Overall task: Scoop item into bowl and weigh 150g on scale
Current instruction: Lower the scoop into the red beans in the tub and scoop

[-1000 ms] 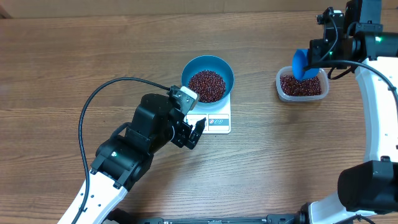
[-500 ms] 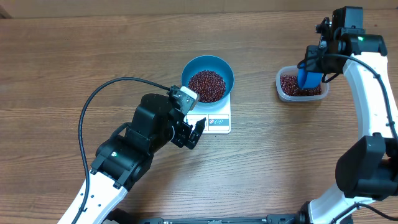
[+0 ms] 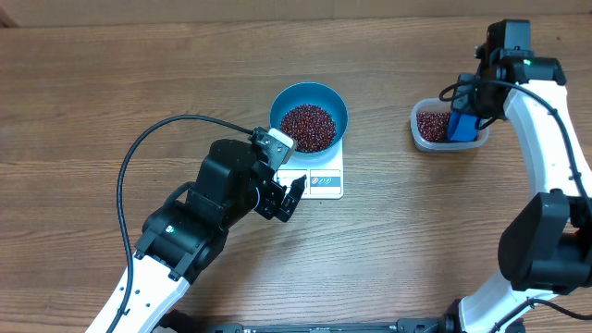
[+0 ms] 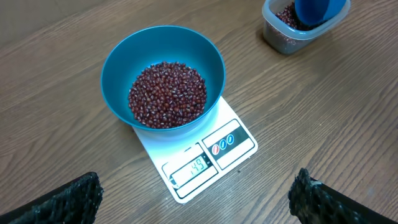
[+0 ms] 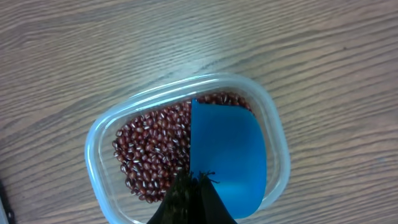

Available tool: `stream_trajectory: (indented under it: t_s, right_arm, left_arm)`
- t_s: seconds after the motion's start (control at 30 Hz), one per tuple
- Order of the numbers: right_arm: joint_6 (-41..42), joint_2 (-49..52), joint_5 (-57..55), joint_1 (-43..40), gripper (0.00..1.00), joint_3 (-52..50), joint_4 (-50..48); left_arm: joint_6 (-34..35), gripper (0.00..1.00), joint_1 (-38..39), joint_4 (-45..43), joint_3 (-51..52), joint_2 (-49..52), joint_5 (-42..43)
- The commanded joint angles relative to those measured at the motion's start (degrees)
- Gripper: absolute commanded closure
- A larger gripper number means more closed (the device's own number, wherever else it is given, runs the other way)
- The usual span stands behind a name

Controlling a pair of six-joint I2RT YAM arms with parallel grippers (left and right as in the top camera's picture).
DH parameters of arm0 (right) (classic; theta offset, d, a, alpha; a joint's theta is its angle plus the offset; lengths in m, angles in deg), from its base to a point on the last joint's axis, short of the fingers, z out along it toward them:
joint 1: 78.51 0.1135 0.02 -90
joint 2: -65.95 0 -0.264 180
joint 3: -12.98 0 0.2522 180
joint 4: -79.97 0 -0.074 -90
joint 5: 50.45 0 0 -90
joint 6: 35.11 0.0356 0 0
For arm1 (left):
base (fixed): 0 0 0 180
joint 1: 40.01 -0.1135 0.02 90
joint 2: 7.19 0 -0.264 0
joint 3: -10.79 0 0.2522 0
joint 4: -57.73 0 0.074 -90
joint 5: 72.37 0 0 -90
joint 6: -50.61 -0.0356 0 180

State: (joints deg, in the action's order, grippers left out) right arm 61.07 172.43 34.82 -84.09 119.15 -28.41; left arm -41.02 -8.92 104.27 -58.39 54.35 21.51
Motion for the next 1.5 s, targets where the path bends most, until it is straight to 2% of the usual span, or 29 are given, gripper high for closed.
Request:
stream_trajectory:
  t_s: [0.0, 0.57, 0.8, 1.1, 1.47]
  right_arm:
    - [1.4, 0.3, 0.0, -0.2, 0.96, -1.4, -0.8]
    - [1.3, 0.3, 14.3, -0.2, 0.96, -2.2, -3.8]
    - [1.3, 0.3, 11.4, -0.2, 0.96, -1.8, -3.7]
    - [0.4, 0.3, 0.4, -0.2, 0.96, 2.9, -0.1]
    - [-1.7, 0.3, 0.3, -0.2, 0.96, 12.6, 6.8]
  left_arm:
    - [0.3, 0.0, -0.1, 0.0, 0.3, 0.2, 0.0]
    - [0.4, 0.01, -0.1, 0.0, 0.3, 0.2, 0.0]
    - [0.4, 0.0, -0.1, 0.0, 0.3, 0.2, 0.0]
    - [0.4, 0.0, -0.1, 0.0, 0.3, 0.2, 0.0]
    - [0.4, 0.0, -0.1, 0.0, 0.3, 0.2, 0.0]
